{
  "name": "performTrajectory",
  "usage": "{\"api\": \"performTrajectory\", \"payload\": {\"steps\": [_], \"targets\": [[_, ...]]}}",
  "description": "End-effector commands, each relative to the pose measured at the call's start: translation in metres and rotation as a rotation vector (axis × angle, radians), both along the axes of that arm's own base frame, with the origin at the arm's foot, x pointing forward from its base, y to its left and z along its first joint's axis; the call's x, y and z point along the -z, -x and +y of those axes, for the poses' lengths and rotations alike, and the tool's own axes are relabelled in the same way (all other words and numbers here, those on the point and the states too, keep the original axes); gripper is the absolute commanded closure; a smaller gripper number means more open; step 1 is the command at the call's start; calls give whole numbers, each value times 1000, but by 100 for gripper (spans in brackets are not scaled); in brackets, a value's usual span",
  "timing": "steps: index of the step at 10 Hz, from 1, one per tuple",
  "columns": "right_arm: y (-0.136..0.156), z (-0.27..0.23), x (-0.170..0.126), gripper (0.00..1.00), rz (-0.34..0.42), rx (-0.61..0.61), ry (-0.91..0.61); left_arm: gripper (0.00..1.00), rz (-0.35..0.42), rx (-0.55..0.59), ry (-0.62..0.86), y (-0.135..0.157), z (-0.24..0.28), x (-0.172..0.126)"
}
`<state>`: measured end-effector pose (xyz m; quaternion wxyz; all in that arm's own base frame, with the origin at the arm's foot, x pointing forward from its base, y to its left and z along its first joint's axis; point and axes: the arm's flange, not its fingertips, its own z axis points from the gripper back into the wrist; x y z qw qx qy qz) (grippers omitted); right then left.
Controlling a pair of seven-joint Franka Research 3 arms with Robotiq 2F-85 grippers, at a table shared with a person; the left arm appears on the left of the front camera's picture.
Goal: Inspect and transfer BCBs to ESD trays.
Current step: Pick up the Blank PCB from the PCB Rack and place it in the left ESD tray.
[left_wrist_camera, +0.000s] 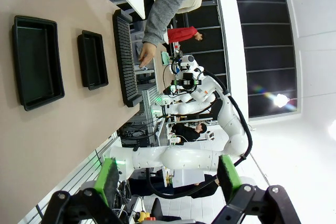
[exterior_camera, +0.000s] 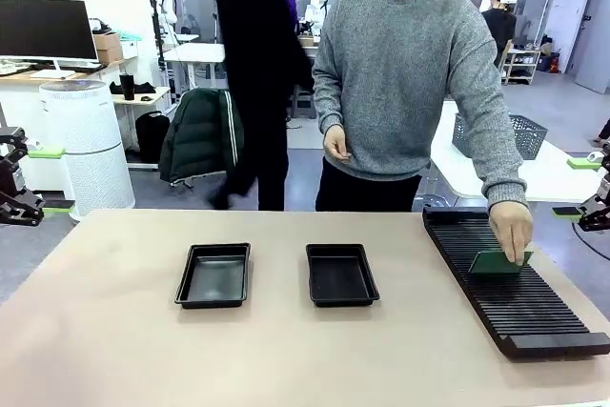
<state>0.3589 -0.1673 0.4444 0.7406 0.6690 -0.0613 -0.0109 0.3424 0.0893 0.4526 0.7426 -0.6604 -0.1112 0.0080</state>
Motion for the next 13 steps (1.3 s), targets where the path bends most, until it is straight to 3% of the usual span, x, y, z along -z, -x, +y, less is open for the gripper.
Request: {"api": "performTrajectory", "payload": {"steps": [1,13], "targets": [[0,0,0,0,1,0,0,0,0,-2,-1,0,0,0],[0,0,0,0,1,0,0,0,0,-2,-1,0,0,0]]}}
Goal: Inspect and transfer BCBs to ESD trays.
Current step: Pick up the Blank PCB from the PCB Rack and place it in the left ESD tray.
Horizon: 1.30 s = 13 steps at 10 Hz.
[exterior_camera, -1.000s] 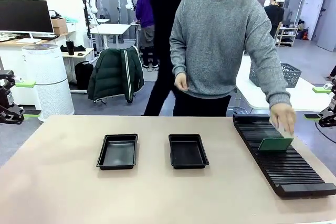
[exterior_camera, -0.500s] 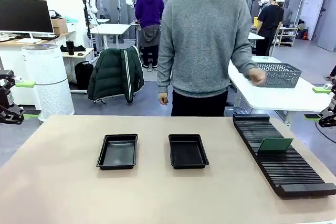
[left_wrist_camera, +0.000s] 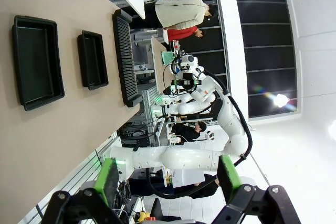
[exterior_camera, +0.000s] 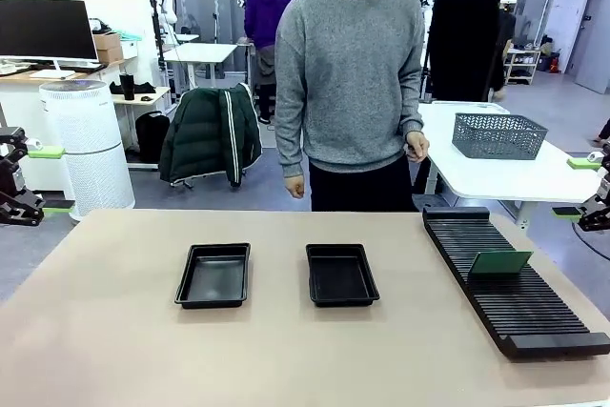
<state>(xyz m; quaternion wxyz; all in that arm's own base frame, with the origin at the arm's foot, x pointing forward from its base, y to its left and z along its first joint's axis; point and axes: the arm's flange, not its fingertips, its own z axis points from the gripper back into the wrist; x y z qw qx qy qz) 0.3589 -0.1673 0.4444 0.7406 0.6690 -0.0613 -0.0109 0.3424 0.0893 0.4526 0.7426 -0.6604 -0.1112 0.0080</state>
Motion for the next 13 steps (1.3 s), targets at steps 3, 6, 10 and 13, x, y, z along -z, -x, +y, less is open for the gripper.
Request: {"api": "performTrajectory", "payload": {"steps": [3,6,10,13], "targets": [[-2,2,-31,0,-55,4,146,0,0,-2,-1,0,0,0],[-8,6,-64,0,-117,-12,281,0,0,-2,-1,0,0,0],[-20,31,-99,0,-407,-224,699,0,0,-2,-1,0,0,0],[-25,49,-105,0,-675,-443,892,0,0,-2,-1,0,0,0]]}}
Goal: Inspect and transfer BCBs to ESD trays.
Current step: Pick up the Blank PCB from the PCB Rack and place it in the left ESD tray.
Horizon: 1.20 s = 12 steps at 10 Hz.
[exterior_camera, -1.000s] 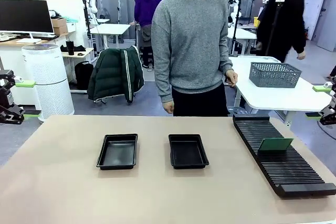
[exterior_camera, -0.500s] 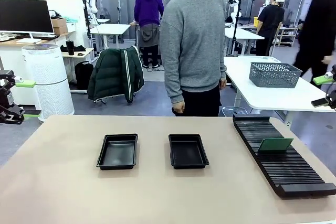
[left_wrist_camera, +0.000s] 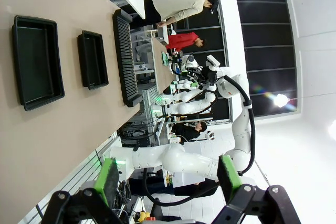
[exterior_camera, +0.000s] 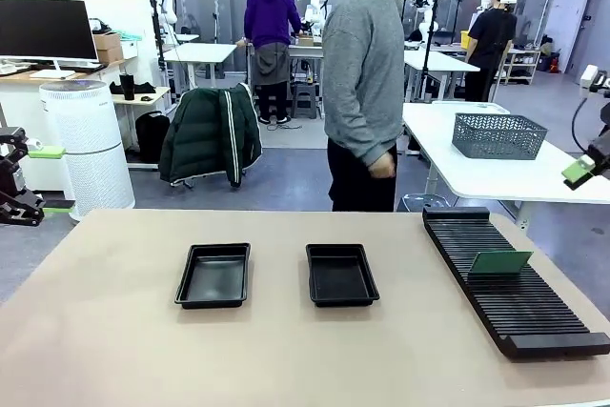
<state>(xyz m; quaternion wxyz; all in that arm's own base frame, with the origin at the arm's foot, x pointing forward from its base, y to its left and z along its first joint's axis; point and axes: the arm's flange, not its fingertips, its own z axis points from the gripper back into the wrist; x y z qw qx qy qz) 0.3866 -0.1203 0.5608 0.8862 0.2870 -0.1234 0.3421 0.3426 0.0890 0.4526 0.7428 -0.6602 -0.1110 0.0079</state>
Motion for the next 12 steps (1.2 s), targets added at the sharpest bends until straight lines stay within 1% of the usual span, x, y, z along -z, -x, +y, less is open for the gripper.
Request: {"api": "performTrajectory", "payload": {"steps": [1,2,4,6,8,9,10,12], "targets": [[1,7,15,0,-222,-148,131,0,-1,-3,0,0,1,0],[-1,12,18,0,-292,-216,210,0,-1,-3,0,0,1,0],[-2,25,20,0,-355,-412,326,0,-1,-3,0,0,1,0],[-3,34,25,0,-404,-537,440,0,-1,-3,0,0,1,0],[-3,43,31,0,-423,-624,573,0,-1,-3,0,0,1,0],[-5,52,32,0,-438,-673,600,0,-1,-3,0,0,1,0],[-9,56,36,0,-431,-684,626,0,-1,-3,0,0,1,0],[-16,58,41,0,-431,-700,617,0,-1,-3,0,0,1,0]]}}
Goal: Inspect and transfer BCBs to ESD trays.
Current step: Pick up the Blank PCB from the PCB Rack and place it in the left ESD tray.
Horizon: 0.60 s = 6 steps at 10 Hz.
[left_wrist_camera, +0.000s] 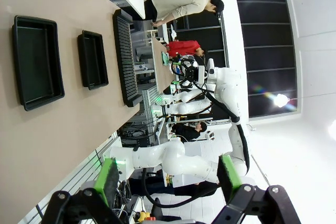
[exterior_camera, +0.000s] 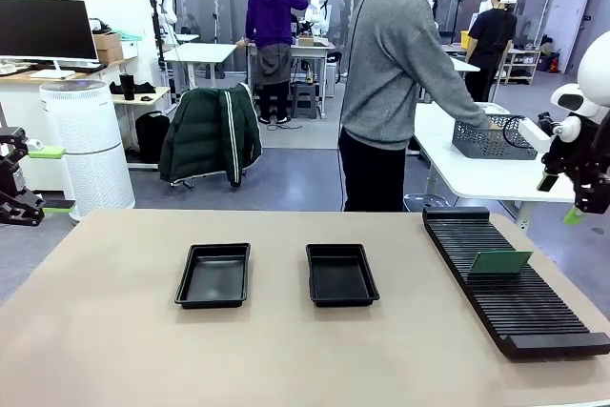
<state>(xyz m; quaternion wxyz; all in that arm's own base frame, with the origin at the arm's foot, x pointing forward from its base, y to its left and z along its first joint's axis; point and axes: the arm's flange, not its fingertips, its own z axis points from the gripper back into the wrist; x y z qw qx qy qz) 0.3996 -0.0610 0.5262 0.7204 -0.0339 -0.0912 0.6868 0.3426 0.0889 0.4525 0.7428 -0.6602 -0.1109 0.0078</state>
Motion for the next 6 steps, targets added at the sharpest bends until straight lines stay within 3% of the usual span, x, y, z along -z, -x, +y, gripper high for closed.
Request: {"api": "performTrajectory", "payload": {"steps": [1,6], "targets": [[1,-3,-3,0,1,8,-4,0,-1,-3,0,0,1,0],[1,-5,-3,0,-6,9,-7,0,-1,-3,0,0,1,0]]}}
